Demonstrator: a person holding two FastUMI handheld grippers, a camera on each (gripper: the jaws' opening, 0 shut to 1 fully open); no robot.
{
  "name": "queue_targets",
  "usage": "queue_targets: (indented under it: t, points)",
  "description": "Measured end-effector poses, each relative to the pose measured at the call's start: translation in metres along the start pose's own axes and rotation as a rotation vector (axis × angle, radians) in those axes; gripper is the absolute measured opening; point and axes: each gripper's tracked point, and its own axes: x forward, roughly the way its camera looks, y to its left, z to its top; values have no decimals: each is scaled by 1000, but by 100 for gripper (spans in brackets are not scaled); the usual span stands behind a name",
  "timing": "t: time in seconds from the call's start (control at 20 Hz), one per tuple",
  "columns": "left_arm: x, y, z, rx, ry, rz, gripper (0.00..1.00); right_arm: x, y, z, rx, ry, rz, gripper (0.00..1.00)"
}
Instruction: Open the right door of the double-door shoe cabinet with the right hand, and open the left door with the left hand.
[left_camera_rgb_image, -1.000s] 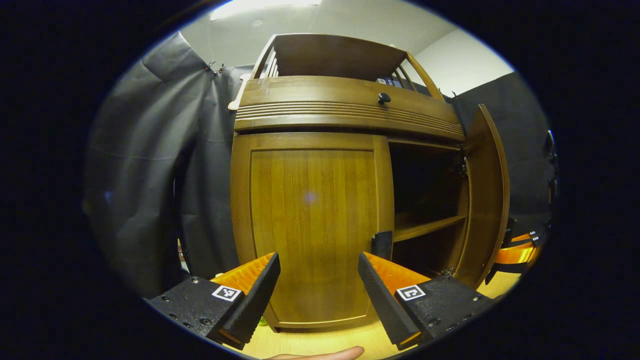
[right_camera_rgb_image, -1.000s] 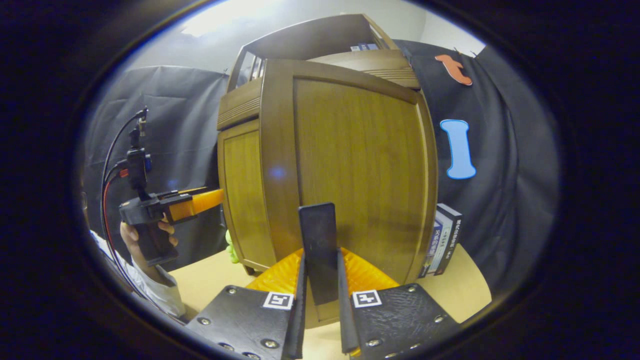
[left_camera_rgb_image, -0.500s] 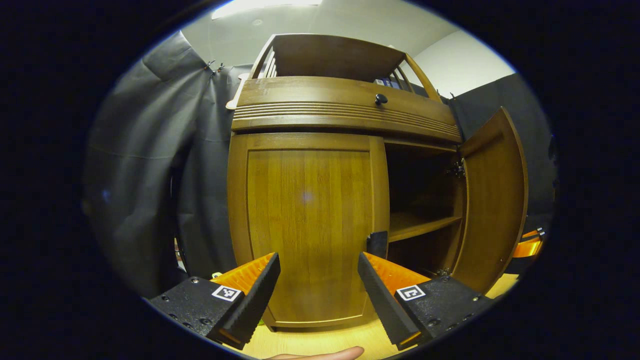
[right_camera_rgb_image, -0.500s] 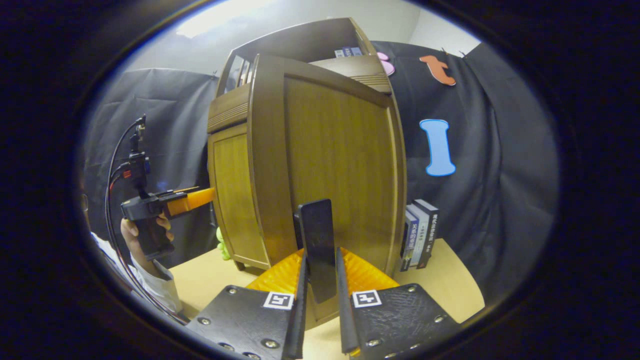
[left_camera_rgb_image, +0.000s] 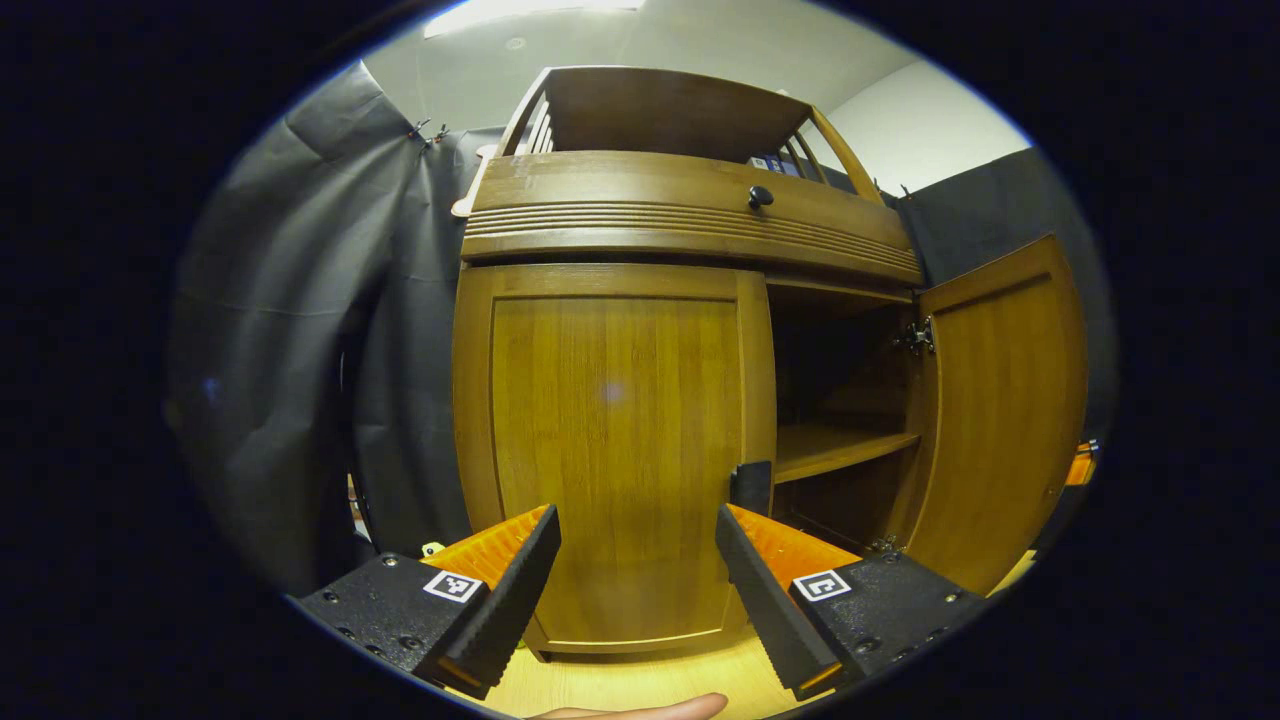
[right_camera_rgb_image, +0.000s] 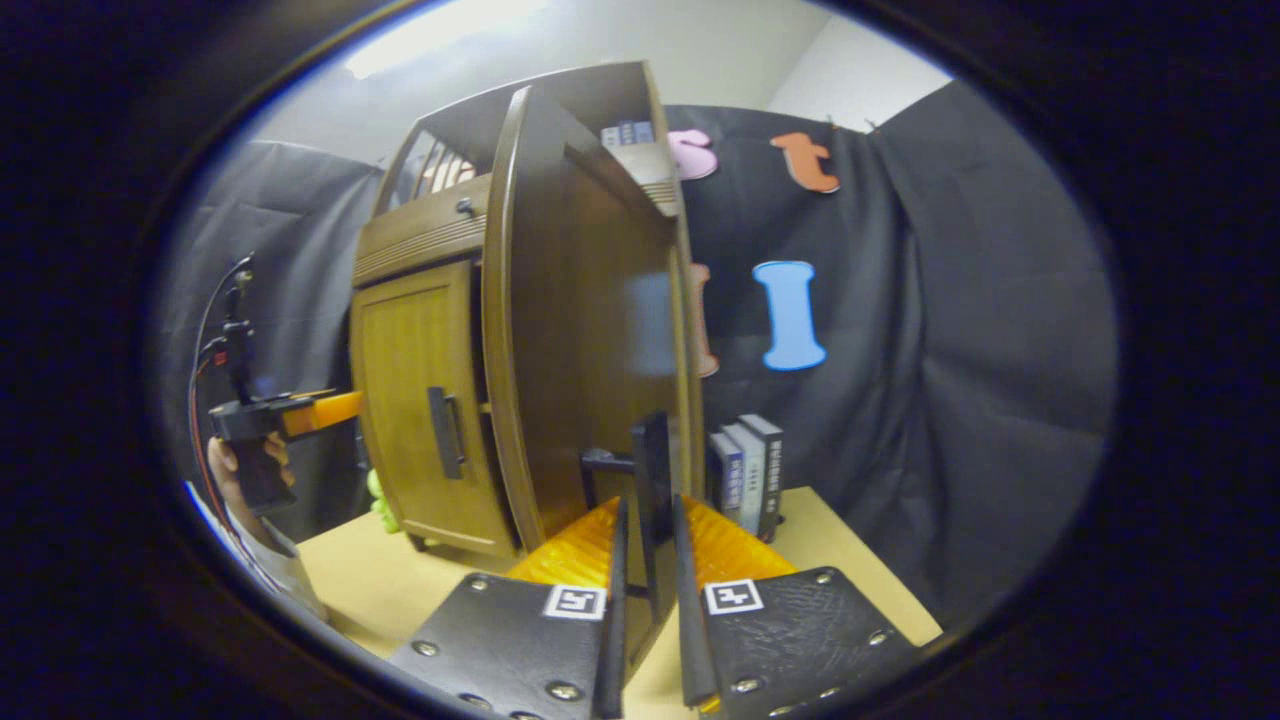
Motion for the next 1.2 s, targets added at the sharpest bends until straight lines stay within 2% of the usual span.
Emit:
queue_targets:
  t: [0.05, 0.25, 0.45, 0.55, 0.7, 0.8, 0.85, 0.9, 0.95, 1.05, 1.1, 1.15, 1.2]
  points:
    - [1, 1, 1, -5, -1, 5, 95, -2, -14, 0, -3, 1, -37, 21]
    - [3, 2, -2, -7, 9, 11, 97, -3, -32, 0, 25, -13, -85, 22]
    - [6, -5, -8, -54, 33, -9, 95, -5, -42, 2, -1, -8, -102, 61]
    - [3, -9, -9, -94, 50, -19, 97, -6, -48, 3, -28, -3, -116, 61]
    - [2, -16, -3, -106, 32, -45, 95, -9, -52, 3, -42, 5, -126, 69]
    - [3, -16, -9, -119, 58, -36, 97, -16, -63, 3, -52, 9, -157, 66]
    - [2, -17, -11, -118, 74, -35, 97, -21, -68, 5, -42, 8, -178, 70]
    - [4, -21, -11, -114, 67, -35, 95, -29, -74, 7, -42, 1, -211, 88]
    - [6, -25, -8, -104, 52, -31, 95, -38, -84, 10, -51, -7, -262, 100]
    - [11, -25, -3, -73, 10, -9, 95, -61, -101, 17, -61, -24, -354, 96]
    - [14, -26, -3, -57, -3, 2, 94, -73, -96, 22, -46, -41, -354, 100]
    - [19, -28, -6, -44, -2, 10, 94, -83, -86, 27, -23, -62, -339, 98]
    - [23, -33, -11, -30, 7, 9, 95, -91, -76, 34, -11, -86, -321, 100]
